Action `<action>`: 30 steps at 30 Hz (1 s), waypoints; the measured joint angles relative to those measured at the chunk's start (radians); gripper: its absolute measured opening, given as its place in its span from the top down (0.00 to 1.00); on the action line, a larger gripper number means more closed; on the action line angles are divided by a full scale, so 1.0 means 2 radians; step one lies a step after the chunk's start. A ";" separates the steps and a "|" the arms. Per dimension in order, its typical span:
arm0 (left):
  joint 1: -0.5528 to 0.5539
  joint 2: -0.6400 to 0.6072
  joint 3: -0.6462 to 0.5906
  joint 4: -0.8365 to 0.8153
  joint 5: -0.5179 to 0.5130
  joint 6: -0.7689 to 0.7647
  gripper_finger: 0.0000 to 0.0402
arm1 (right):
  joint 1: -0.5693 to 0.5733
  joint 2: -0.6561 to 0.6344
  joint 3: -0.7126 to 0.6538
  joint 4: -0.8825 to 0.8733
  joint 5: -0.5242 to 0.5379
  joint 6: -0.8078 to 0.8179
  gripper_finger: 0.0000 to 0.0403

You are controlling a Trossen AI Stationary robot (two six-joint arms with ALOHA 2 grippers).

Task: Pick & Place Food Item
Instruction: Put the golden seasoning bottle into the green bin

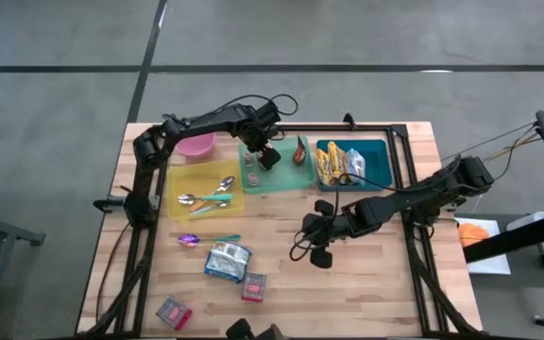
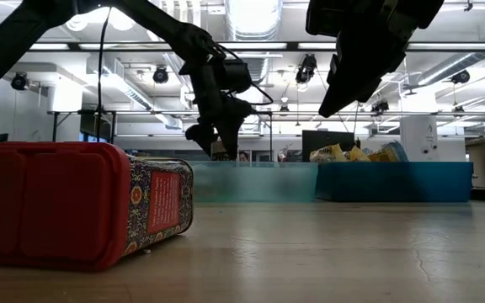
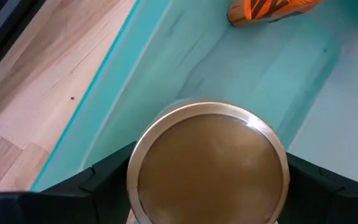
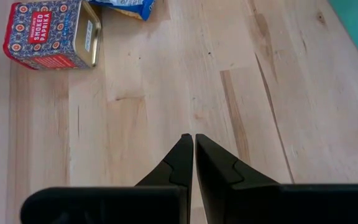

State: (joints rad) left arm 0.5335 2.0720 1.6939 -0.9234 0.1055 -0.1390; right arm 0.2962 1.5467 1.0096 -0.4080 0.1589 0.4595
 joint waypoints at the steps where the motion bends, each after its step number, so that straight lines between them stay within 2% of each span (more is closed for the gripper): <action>1: 0.000 0.000 0.000 0.000 0.000 0.000 0.24 | 0.000 0.000 0.000 0.000 0.000 0.000 0.96; 30: -0.001 -0.013 0.004 -0.007 -0.005 -0.008 0.23 | 0.000 0.000 0.000 -0.002 0.000 -0.004 0.96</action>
State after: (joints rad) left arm 0.5320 2.0461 1.7016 -0.9383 0.0965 -0.1554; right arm 0.2960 1.5467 1.0096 -0.4112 0.1581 0.4519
